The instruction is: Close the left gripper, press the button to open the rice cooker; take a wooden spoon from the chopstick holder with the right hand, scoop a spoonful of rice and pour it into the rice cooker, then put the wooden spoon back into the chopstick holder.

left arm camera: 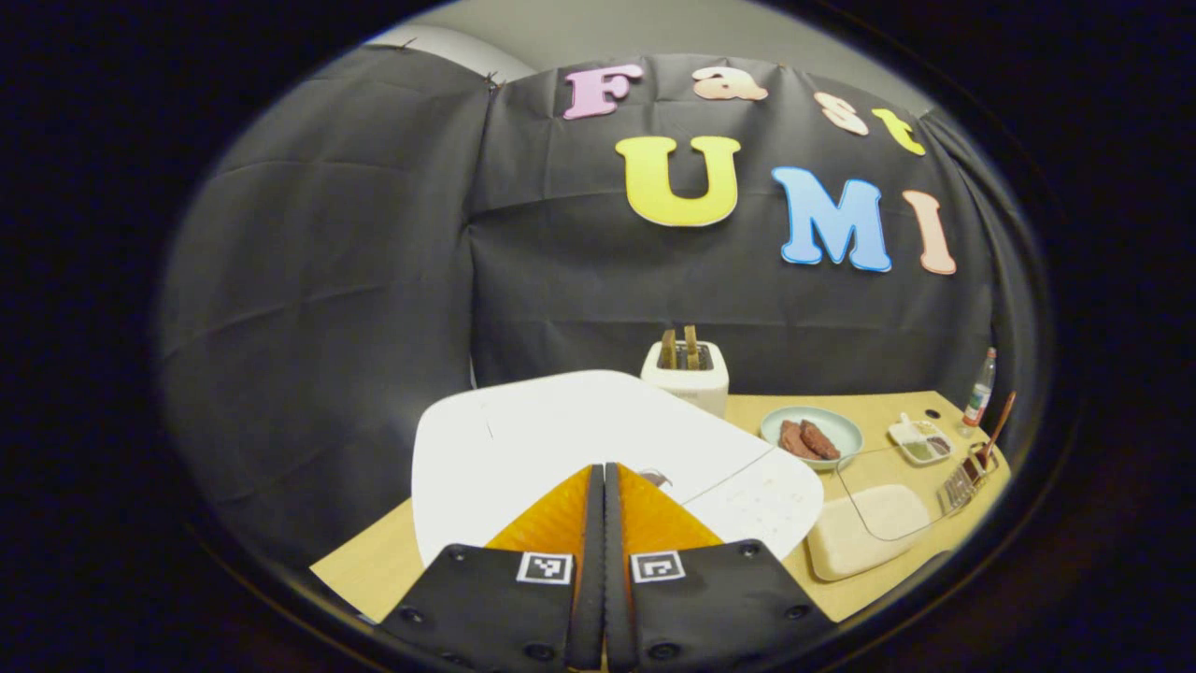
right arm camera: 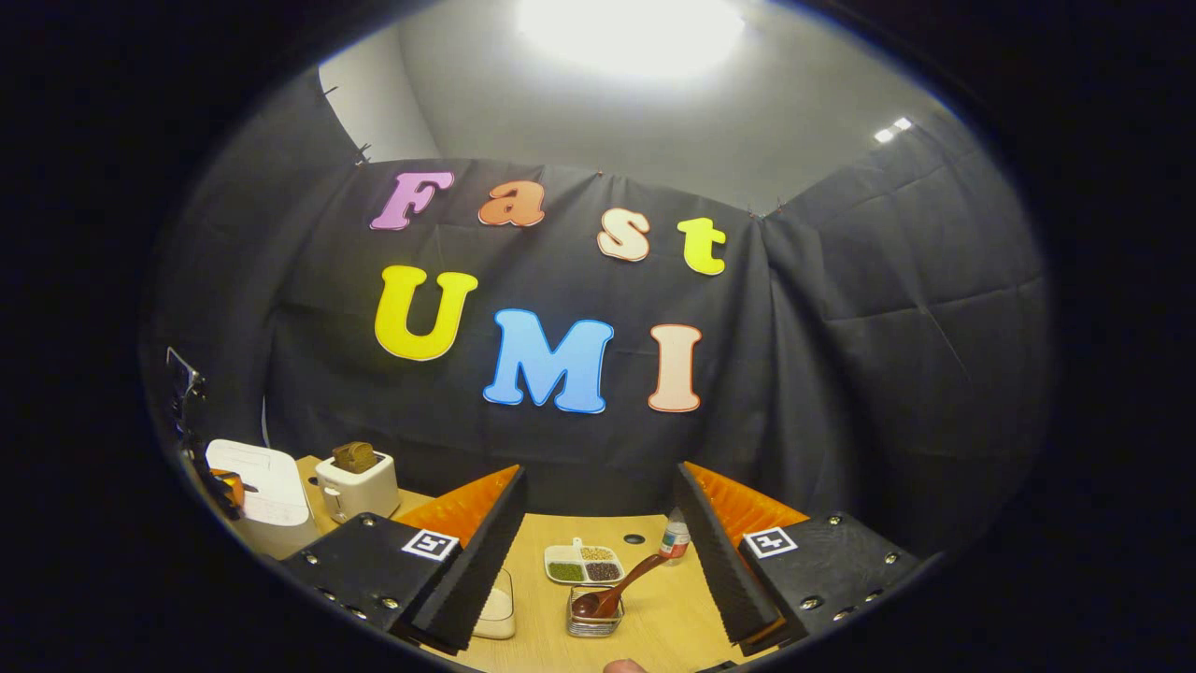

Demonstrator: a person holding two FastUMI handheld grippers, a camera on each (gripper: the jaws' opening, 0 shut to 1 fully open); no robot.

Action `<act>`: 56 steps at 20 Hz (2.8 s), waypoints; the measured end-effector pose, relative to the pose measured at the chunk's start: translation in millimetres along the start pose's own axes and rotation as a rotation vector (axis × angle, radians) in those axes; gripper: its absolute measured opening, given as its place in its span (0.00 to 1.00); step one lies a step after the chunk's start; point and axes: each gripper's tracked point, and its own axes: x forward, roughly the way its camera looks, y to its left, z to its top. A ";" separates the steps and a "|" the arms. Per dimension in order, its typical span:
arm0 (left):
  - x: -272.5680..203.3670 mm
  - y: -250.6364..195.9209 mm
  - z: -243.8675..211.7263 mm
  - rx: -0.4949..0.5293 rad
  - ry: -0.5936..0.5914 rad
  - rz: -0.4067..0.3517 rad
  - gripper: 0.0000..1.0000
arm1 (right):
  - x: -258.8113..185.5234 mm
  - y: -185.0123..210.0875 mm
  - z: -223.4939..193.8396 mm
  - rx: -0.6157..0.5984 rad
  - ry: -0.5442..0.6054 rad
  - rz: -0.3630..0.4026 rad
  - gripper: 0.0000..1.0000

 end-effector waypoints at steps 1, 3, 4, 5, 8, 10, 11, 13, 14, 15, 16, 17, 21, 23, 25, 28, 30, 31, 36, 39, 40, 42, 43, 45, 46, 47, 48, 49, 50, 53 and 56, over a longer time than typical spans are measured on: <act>1.1 -3.5 -3.6 0.000 0.032 -0.012 0.09 | 1.1 5.1 -1.8 0.005 0.003 0.014 0.95; 4.1 -9.3 -0.8 -0.001 0.042 -0.020 0.09 | 6.6 7.9 -6.3 0.007 0.001 0.038 0.96; 4.6 -8.1 3.5 0.002 0.029 -0.007 0.09 | 12.4 6.4 -8.6 0.010 0.000 0.048 0.96; 4.4 -7.3 6.9 0.001 0.019 0.008 0.10 | 18.5 5.4 -11.0 0.021 0.002 0.060 0.95; -7.1 0.5 29.4 0.003 -0.029 0.077 0.08 | 41.2 -3.3 -13.6 0.058 -0.012 0.105 0.95; -20.1 8.4 62.2 0.013 -0.101 0.124 0.08 | 60.0 -15.0 -17.7 0.044 -0.017 0.116 0.95; -26.2 12.8 78.3 0.011 -0.129 0.147 0.08 | 67.1 -18.4 -19.5 0.047 -0.019 0.124 0.95; -40.0 20.2 106.3 0.002 -0.182 0.188 0.11 | 76.7 -24.7 -24.3 0.057 -0.020 0.137 0.95; -46.1 21.0 119.5 -0.008 -0.206 0.189 0.09 | 83.0 -29.8 -28.8 0.063 -0.017 0.136 0.95; -52.4 15.0 129.2 -0.025 -0.214 0.171 0.10 | 88.1 -33.8 -33.1 0.069 -0.011 0.138 0.95; -63.6 5.8 136.1 -0.041 -0.222 0.153 0.31 | 92.4 -36.7 -39.7 0.077 -0.002 0.140 0.95; -71.2 3.4 145.6 -0.044 -0.244 0.154 0.52 | 97.8 -40.7 -46.5 0.087 0.011 0.141 0.95; -118.6 -8.1 188.3 -0.006 -0.354 0.194 0.98 | 119.3 -56.8 -84.7 0.132 0.089 0.130 0.95; -136.6 -25.1 199.0 -0.018 -0.376 0.175 0.98 | 128.4 -61.9 -111.4 0.145 0.143 0.128 0.95; -151.6 -34.1 207.0 -0.011 -0.395 0.174 0.98 | 137.7 -67.6 -138.2 0.160 0.194 0.124 0.95; -169.4 -42.9 212.7 0.023 -0.408 0.194 0.98 | 148.9 -71.2 -182.4 0.197 0.289 0.127 0.95; -179.2 -48.2 211.9 0.029 -0.399 0.200 1.00 | 157.4 -74.4 -211.0 0.221 0.350 0.124 0.96; -183.8 -50.0 213.0 0.035 -0.398 0.209 0.98 | 161.9 -77.1 -225.2 0.233 0.378 0.113 0.96; -191.9 -58.3 209.5 0.063 -0.379 0.231 0.99 | 168.6 -71.7 -289.6 0.389 0.566 0.112 0.99; -190.8 -64.0 203.3 0.081 -0.360 0.235 0.98 | 164.3 -51.3 -312.1 0.510 0.681 0.166 0.91; -190.2 -65.1 198.1 0.087 -0.347 0.235 0.98 | 165.4 -49.9 -316.7 0.534 0.699 0.165 0.82; -189.2 -64.1 190.2 0.096 -0.326 0.239 0.98 | 167.9 -42.6 -314.6 0.561 0.691 0.178 0.52; -188.8 -63.3 187.1 0.102 -0.319 0.238 1.00 | 168.0 -40.8 -311.8 0.552 0.682 0.169 0.39; -188.9 -57.6 183.0 0.104 -0.309 0.237 0.98 | 165.6 -27.9 -304.9 0.536 0.680 0.219 0.13; -187.7 -53.9 182.4 0.091 -0.308 0.235 0.94 | 161.8 -22.8 -299.0 0.512 0.674 0.238 0.13; -187.3 -50.1 181.7 0.074 -0.306 0.230 0.98 | 162.3 -24.9 -292.2 0.467 0.657 0.239 0.13; -187.2 -44.0 181.7 0.058 -0.309 0.229 0.94 | 164.3 -27.7 -283.1 0.425 0.620 0.224 0.13; -187.4 -37.1 182.6 0.044 -0.315 0.232 0.98 | 166.8 -30.2 -269.5 0.385 0.580 0.211 0.13; -186.4 -30.9 183.9 0.032 -0.321 0.229 0.94 | 168.2 -32.8 -254.7 0.356 0.544 0.201 0.13; -184.3 -10.3 178.3 0.004 -0.329 0.232 0.94 | 166.8 -28.8 -215.1 0.301 0.474 0.202 0.13; -181.7 10.2 169.7 -0.035 -0.325 0.232 0.98 | 162.3 -11.0 -179.3 0.302 0.408 0.220 0.13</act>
